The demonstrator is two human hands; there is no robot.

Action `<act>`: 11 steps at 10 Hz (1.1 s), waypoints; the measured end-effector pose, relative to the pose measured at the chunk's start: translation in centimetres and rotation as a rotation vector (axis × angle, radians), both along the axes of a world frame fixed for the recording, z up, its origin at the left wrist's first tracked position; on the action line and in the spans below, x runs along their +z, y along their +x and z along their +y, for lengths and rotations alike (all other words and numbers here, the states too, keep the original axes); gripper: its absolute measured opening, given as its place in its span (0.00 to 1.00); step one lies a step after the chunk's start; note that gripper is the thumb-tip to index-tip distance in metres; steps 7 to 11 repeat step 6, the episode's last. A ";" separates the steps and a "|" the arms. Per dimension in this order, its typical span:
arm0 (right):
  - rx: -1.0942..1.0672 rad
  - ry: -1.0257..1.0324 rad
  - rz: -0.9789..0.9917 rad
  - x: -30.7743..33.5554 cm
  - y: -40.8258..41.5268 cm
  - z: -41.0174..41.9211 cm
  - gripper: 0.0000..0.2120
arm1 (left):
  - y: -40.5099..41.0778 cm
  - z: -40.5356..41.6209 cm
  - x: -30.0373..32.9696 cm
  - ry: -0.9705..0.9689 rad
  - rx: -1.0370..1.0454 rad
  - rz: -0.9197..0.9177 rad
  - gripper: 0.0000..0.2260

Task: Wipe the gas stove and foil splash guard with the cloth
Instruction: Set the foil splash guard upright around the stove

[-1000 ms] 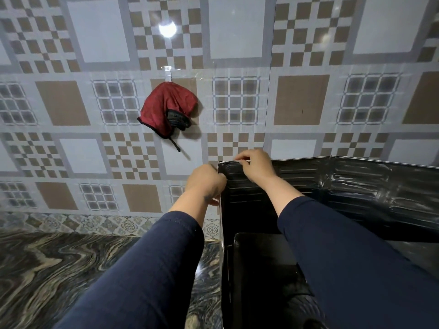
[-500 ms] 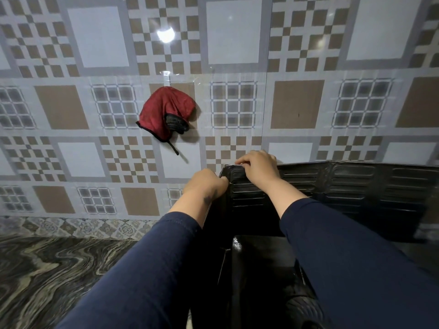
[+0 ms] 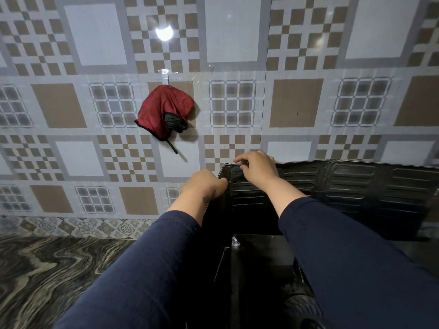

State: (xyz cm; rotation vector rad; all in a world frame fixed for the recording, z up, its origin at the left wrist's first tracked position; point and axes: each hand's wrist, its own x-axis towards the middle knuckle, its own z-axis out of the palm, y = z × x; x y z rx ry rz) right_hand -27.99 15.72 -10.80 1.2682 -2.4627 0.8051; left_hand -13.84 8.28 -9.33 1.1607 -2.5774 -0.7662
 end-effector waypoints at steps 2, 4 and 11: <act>0.010 -0.018 -0.014 0.1 0.1 0.3 0.13 | 0.2 0.2 0.6 -0.073 -0.013 -0.038 0.16; 0.005 -0.010 -0.013 0.9 0.4 0.7 0.14 | 0.2 1.6 1.7 -0.199 -0.035 -0.072 0.10; 0.020 0.062 0.034 1.8 1.6 2.6 0.22 | 0.2 2.8 1.7 -0.284 -0.044 -0.025 0.22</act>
